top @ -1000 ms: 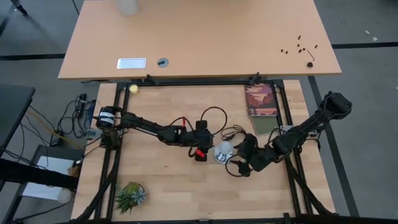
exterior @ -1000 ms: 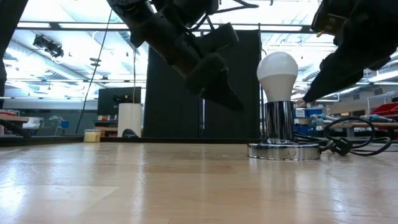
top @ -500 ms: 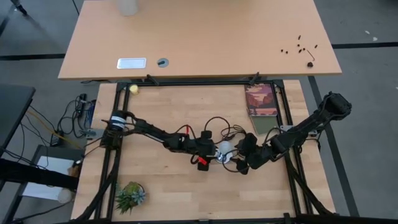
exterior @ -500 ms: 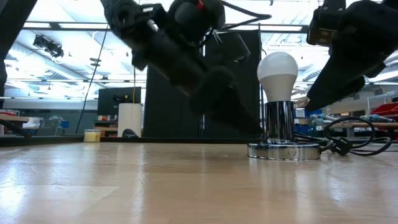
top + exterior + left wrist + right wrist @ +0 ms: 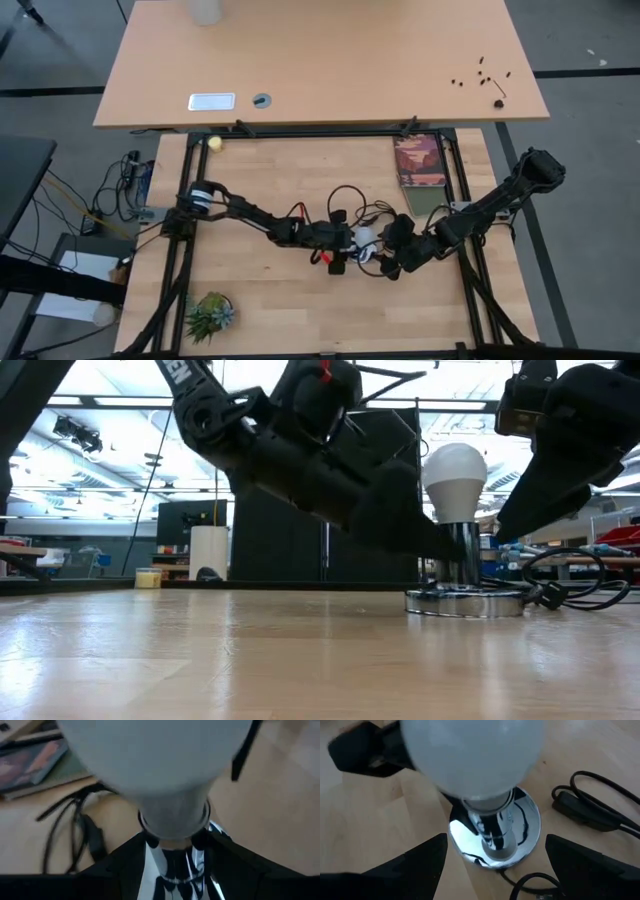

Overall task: Screw lightbulb
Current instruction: Remove the lightbulb from the silver lamp

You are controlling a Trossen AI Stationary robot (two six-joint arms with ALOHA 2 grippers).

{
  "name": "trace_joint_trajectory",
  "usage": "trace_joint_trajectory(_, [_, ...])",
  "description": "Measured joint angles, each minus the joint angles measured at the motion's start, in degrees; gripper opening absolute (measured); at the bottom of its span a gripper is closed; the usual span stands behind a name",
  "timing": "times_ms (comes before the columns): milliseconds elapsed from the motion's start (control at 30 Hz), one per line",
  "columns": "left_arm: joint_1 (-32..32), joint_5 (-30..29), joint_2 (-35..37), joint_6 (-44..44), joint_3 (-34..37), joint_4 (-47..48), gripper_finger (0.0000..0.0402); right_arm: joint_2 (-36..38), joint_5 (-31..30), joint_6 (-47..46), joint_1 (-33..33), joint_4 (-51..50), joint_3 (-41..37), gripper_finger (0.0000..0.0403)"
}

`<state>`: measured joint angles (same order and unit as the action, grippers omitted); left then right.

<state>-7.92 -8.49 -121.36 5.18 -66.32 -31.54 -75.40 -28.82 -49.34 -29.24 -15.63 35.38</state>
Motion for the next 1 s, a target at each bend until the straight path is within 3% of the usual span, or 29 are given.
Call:
trace_joint_trajectory(367, [0.5, 1.6, -5.9, -3.2, 0.0, -13.4, 0.0218, 0.0, 1.7, -0.2, 1.3, -1.2, 0.0, 0.0346])
trace_joint_trajectory(633, [0.6, 1.2, -5.9, -0.6, 0.0, -17.2, 0.0202, 0.0, 3.0, -2.5, 1.4, -14.5, 8.5, 0.0346])
trace_joint_trajectory(800, [0.9, 1.2, -5.9, -0.6, 0.0, -16.9, 0.0175, 0.0, 3.0, -8.2, 1.9, -19.6, 13.0, 0.0346])
trace_joint_trajectory(1000, [1.0, 0.1, -5.9, -0.6, 0.0, -17.0, 0.0181, -0.7, 5.7, -18.8, 2.9, -22.4, 15.1, 0.0346])
